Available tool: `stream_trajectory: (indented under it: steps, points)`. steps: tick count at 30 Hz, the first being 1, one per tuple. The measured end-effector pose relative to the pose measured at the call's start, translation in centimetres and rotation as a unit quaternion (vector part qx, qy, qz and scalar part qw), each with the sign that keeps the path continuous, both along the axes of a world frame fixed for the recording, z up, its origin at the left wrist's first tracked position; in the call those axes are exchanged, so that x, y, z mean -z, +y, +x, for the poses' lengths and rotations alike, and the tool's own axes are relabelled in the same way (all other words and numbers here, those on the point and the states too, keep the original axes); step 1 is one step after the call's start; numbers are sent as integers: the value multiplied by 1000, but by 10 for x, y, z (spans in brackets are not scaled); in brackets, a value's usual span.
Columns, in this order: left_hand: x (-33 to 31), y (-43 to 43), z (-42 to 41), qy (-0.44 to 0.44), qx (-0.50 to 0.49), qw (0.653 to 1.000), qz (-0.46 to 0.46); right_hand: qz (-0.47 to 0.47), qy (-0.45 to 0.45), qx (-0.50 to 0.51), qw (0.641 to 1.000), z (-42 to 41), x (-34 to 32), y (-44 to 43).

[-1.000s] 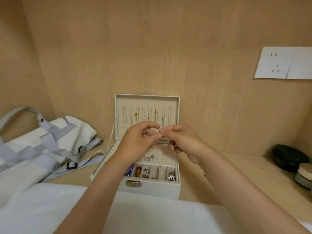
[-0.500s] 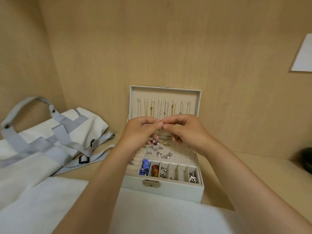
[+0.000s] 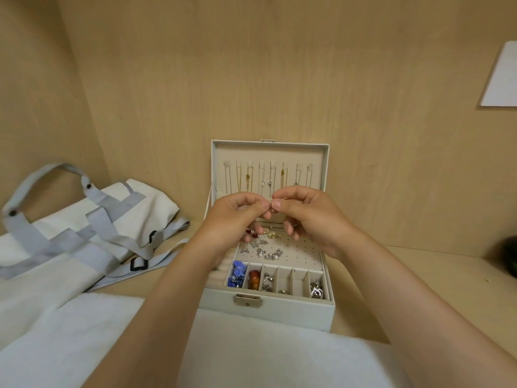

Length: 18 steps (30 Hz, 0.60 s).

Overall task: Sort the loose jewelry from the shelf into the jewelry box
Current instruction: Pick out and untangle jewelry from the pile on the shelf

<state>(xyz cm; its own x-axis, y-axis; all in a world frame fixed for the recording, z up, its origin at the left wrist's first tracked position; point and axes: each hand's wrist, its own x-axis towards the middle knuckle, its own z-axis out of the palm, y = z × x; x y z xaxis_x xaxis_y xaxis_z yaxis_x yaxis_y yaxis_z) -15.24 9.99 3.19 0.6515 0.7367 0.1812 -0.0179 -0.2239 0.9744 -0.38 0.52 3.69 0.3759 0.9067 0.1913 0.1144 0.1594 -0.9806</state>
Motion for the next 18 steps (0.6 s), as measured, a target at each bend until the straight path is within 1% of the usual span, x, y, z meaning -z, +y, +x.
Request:
stream_trajectory:
  steps: [3,7,9,13,18]
  points:
    - [1,-3,1,-5,-16,1000,6,22,-18,12,1000,-1,1,0]
    - [2,-5,4,5,-38,999,13,14,-59,20,998,0,1,-2]
    - [3,-5,5,12,-38,999,13,13,-87,33,996,-1,1,-2]
    - [4,-6,5,15,-25,999,14,22,-118,49,992,3,3,-2]
    - [6,-6,9,22,-19,999,14,7,-173,80,982,7,3,0]
